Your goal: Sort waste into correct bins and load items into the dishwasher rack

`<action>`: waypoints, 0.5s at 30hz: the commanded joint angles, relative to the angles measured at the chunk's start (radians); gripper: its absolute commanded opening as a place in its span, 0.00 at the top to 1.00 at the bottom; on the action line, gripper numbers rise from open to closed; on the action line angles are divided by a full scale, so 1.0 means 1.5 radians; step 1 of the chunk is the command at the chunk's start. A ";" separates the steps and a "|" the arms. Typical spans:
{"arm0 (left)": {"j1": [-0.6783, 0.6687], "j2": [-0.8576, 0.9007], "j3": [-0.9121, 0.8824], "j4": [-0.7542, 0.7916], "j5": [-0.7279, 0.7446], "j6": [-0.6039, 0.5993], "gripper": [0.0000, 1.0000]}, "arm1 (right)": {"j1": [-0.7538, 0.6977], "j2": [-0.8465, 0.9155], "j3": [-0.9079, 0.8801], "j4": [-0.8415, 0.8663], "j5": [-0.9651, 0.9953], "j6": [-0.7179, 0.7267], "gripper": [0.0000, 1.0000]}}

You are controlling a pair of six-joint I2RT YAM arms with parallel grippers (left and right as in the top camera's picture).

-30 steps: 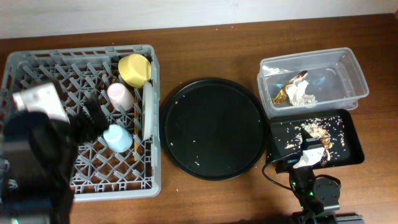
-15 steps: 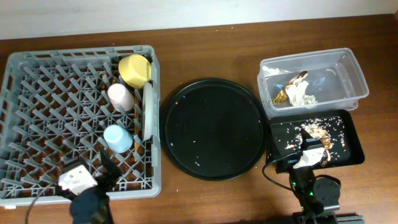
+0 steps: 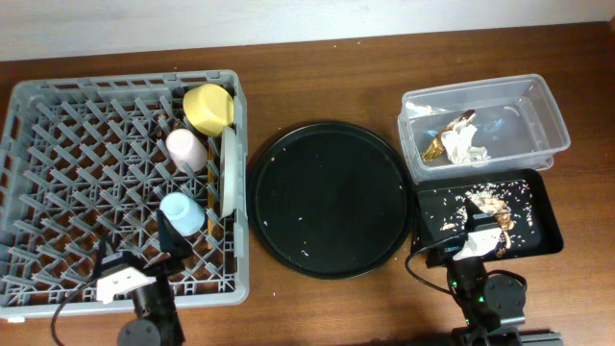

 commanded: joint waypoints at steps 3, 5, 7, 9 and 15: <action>0.001 -0.002 -0.003 -0.140 0.089 0.009 0.00 | -0.004 -0.004 -0.003 -0.004 -0.001 -0.005 0.01; 0.001 -0.001 -0.003 -0.140 0.089 0.009 0.00 | -0.004 -0.004 -0.003 -0.004 -0.001 -0.005 0.01; 0.001 -0.001 -0.003 -0.140 0.089 0.009 0.01 | -0.004 -0.004 -0.003 -0.004 -0.001 -0.005 0.01; 0.001 -0.001 -0.003 -0.140 0.089 0.009 0.00 | -0.004 -0.004 -0.003 -0.004 -0.001 -0.005 0.01; 0.001 -0.001 -0.003 -0.140 0.089 0.009 0.00 | -0.004 -0.004 -0.003 -0.004 -0.001 -0.005 0.01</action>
